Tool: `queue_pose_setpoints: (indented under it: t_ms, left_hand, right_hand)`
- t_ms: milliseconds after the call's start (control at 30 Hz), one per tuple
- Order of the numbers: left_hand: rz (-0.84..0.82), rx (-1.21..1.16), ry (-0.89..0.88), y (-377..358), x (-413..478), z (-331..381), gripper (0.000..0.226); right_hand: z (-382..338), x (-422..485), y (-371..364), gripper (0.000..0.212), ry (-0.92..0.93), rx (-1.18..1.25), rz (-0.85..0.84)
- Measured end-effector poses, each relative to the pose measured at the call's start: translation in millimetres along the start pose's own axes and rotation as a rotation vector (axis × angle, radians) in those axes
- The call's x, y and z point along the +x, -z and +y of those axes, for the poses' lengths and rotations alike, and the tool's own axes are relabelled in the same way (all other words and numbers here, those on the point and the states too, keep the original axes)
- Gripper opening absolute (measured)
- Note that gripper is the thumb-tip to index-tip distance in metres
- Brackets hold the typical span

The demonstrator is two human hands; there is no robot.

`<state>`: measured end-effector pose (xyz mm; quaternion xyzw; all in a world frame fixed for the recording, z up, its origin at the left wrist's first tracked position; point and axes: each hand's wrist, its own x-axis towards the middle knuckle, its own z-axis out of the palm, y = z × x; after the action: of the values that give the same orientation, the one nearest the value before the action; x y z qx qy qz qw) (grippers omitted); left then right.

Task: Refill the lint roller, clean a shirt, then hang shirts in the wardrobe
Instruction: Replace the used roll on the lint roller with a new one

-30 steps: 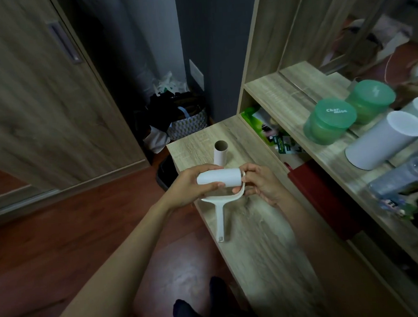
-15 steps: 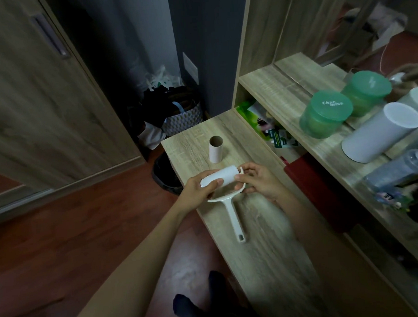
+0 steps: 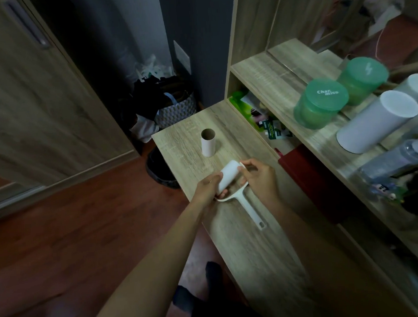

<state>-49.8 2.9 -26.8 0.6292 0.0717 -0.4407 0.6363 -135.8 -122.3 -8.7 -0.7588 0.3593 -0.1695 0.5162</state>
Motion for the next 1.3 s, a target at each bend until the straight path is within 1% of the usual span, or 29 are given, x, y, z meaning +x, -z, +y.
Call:
queue_pose_setpoints:
  t_ms: [133, 267, 367, 467, 533, 633, 700, 767, 833, 933, 1033, 1133, 1200, 1233, 1300]
  left_hand:
    - [-0.005, -0.094, 0.034, -5.1, 1.8, -2.2, 0.018]
    - [0.029, -0.164, 0.049, -14.3, 6.4, -1.1, 0.026]
    - [0.076, -0.179, 0.073, -16.8, 9.9, 0.3, 0.03]
    - [0.075, -0.193, 0.083, -15.5, 12.1, -0.8, 0.028]
    - [0.041, -0.208, 0.075, -13.4, 11.7, 0.9, 0.024]
    - [0.031, -0.218, 0.06, -6.5, 11.3, 10.4, 0.016]
    - [0.037, -0.138, 0.04, 2.6, 14.9, 16.6, 0.02]
    - [0.027, 0.001, 0.009, 14.6, 19.0, 19.9, 0.028]
    - [0.035, 0.146, -0.05, 27.0, 20.1, 21.2, 0.033]
    - [0.062, 0.304, -0.166, 42.0, 19.8, 22.8, 0.037]
    - [0.066, 0.349, -0.222, 49.0, 16.0, 28.1, 0.041]
    - [0.056, 0.332, -0.249, 52.7, 12.7, 35.5, 0.036]
    - [0.044, 0.365, -0.296, 52.1, 9.8, 39.5, 0.033]
    - [0.027, 0.388, -0.322, 51.2, 8.7, 40.8, 0.033]
    - [-0.016, 0.404, -0.361, 47.2, 4.9, 42.9, 0.032]
  right_hand:
    - [8.9, 5.5, 0.3, 0.017, 0.0, -0.047, 0.051]
    - [8.9, 4.0, -1.6, 0.02, 0.067, -0.154, 0.129]
    - [11.1, 0.9, -1.8, 0.018, 0.108, -0.177, 0.122]
    - [9.4, 1.7, -1.6, 0.017, 0.092, -0.146, 0.114]
    - [6.0, 2.8, 0.8, 0.016, 0.047, -0.063, 0.102]
    - [7.4, 2.7, 7.4, 0.018, -0.031, 0.047, 0.025]
    - [12.2, 2.2, 12.4, 0.017, -0.043, 0.019, -0.004]
    - [18.0, 5.4, 16.3, 0.016, -0.06, -0.002, 0.026]
    - [24.4, 11.8, 17.5, 0.016, -0.08, -0.043, 0.073]
    - [37.0, 22.7, 15.7, 0.015, -0.089, -0.112, 0.093]
    - [47.1, 30.6, 15.2, 0.016, -0.066, -0.284, 0.063]
    - [39.7, 33.7, 11.0, 0.027, 0.037, -0.448, 0.105]
    - [22.8, 31.7, 4.8, 0.027, 0.099, -0.386, 0.119]
    - [12.2, 29.7, 1.9, 0.027, 0.083, -0.298, 0.079]
    - [-7.9, 25.2, -3.4, 0.026, -0.054, -0.068, -0.057]
